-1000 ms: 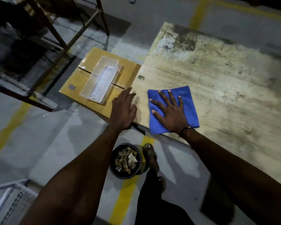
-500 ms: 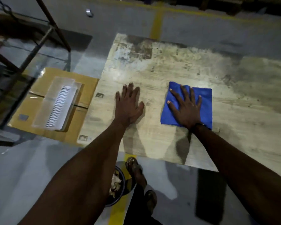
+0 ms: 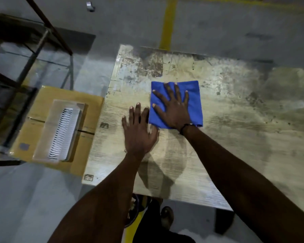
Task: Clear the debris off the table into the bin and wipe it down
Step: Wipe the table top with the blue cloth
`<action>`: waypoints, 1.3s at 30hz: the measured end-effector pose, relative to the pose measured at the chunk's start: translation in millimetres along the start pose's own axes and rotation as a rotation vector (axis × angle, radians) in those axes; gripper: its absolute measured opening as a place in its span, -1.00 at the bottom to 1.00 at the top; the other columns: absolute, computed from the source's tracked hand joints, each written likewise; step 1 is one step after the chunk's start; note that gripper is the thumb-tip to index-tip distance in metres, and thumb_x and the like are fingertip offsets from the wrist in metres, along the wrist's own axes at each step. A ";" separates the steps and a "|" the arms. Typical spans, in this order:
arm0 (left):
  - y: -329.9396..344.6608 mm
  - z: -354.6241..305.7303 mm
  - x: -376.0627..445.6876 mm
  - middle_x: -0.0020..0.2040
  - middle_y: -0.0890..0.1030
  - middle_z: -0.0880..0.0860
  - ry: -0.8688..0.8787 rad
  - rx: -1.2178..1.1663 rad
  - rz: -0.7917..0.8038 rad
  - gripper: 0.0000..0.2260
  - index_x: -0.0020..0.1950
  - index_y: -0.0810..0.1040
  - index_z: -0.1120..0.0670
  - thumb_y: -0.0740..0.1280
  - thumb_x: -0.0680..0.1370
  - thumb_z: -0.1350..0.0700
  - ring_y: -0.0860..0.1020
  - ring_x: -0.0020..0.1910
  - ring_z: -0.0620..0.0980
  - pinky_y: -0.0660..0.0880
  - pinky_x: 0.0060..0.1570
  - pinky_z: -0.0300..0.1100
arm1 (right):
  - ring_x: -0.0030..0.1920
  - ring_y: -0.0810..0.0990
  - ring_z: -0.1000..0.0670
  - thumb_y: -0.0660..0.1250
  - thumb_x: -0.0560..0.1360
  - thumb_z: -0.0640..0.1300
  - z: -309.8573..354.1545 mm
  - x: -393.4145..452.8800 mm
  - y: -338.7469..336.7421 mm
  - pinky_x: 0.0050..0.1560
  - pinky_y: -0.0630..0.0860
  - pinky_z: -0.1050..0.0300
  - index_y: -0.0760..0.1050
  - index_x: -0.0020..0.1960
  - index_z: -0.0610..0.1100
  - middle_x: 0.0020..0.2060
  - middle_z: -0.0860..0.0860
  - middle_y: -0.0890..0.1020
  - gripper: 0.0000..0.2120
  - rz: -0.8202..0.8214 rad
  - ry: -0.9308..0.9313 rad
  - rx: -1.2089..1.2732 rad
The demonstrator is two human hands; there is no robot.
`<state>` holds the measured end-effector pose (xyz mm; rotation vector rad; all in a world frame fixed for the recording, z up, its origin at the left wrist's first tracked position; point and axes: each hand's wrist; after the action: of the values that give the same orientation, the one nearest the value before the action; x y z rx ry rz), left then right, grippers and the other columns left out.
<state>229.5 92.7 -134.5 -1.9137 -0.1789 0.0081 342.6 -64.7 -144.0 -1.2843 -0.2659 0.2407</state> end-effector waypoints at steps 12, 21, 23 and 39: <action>1.9 -18.3 -3.8 0.75 -0.05 0.10 -0.022 0.058 0.064 -0.37 0.74 0.06 -0.02 0.12 0.68 -0.10 -0.08 0.72 0.22 -0.03 0.61 0.36 | 0.70 0.01 -0.23 0.08 0.63 0.38 -179.5 -125.7 -77.1 0.57 -0.01 -0.53 0.15 0.65 0.32 0.72 0.05 0.09 -0.40 0.017 0.474 -0.051; 45.9 -161.3 -13.9 0.74 0.05 0.13 0.046 -0.001 0.109 -0.33 0.71 0.20 -0.06 0.22 0.58 -0.09 0.01 0.71 0.23 0.01 0.62 0.30 | 0.71 0.04 -0.21 0.07 0.67 0.38 -174.5 -115.0 -70.0 0.58 -0.06 -0.46 0.21 0.65 0.29 0.71 0.02 0.16 -0.42 -0.020 0.249 -0.084; 52.1 -175.6 -16.5 0.73 0.07 0.14 0.004 0.028 0.080 -0.34 0.70 0.22 -0.05 0.21 0.59 -0.10 0.03 0.71 0.24 0.03 0.61 0.30 | 0.72 -0.02 -0.15 0.10 0.67 0.38 -184.4 -161.4 -78.1 0.60 -0.08 -0.41 0.20 0.65 0.29 0.71 0.06 0.11 -0.43 0.011 0.162 -0.071; 55.7 -177.7 -17.3 0.73 0.09 0.09 -0.031 0.073 0.056 -0.36 0.70 0.20 -0.11 0.22 0.61 -0.14 0.05 0.71 0.20 0.02 0.61 0.23 | 0.70 0.01 -0.26 0.03 0.67 0.40 -258.3 -188.7 -99.3 0.59 -0.08 -0.47 0.16 0.67 0.28 0.71 -0.02 0.12 -0.41 -0.045 0.450 -0.060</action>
<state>235.6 -94.0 -126.9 -1.8462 -0.1440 0.0808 251.6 -386.5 -126.9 -1.3529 0.0841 -0.0978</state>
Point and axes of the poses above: each hand's wrist, its own x-axis towards the middle knuckle, its own y-axis out of the palm, z = x × y
